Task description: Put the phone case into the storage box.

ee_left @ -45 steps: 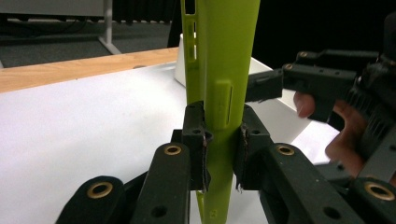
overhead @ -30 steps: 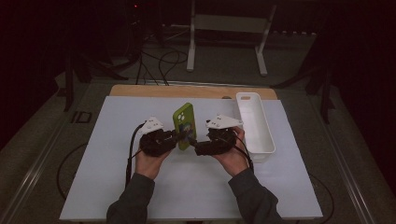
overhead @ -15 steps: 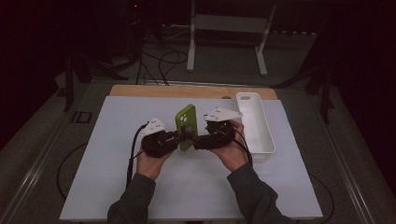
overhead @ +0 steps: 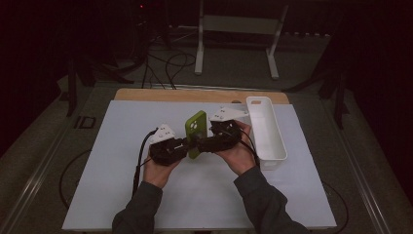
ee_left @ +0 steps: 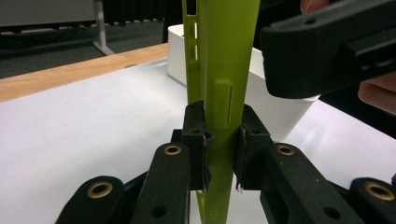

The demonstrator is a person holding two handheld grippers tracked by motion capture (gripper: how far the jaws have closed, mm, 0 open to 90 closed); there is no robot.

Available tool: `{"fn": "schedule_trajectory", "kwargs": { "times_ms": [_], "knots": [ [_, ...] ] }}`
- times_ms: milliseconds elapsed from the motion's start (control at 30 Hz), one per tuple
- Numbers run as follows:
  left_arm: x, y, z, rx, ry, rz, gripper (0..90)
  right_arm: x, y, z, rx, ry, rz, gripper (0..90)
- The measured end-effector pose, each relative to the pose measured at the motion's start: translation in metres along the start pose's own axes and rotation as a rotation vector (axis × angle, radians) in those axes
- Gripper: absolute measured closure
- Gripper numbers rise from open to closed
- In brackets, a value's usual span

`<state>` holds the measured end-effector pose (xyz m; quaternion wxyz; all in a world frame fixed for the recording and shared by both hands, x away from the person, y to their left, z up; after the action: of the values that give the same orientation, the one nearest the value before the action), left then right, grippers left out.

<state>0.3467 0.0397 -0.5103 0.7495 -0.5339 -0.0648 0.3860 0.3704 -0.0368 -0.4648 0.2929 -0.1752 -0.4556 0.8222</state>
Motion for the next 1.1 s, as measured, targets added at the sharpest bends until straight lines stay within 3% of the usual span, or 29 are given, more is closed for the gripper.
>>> {"fn": "schedule_trajectory", "kwargs": {
  "times_ms": [733, 1100],
  "knots": [
    [-0.010, 0.002, -0.004, 0.011, 0.033, -0.064, 77.4, -0.001, -0.002, -0.006, 0.026, -0.011, -0.028, 10.8],
    [-0.012, 0.003, -0.005, 0.015, 0.039, -0.069, 77.3, 0.000, -0.003, -0.004, 0.025, 0.004, -0.015, 14.3]
  ]
}}
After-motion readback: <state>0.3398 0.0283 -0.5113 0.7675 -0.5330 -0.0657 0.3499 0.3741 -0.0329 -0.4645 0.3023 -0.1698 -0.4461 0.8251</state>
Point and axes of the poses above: each handheld gripper's, and its own axes: z roughly backward along the jaws, y roughly out of its underside, x roughly to its left, the point moved 9 cm from there along -z, roughly forward along the jaws, and after that the axes turned 6 degrees about z, right-handed, at the moved point
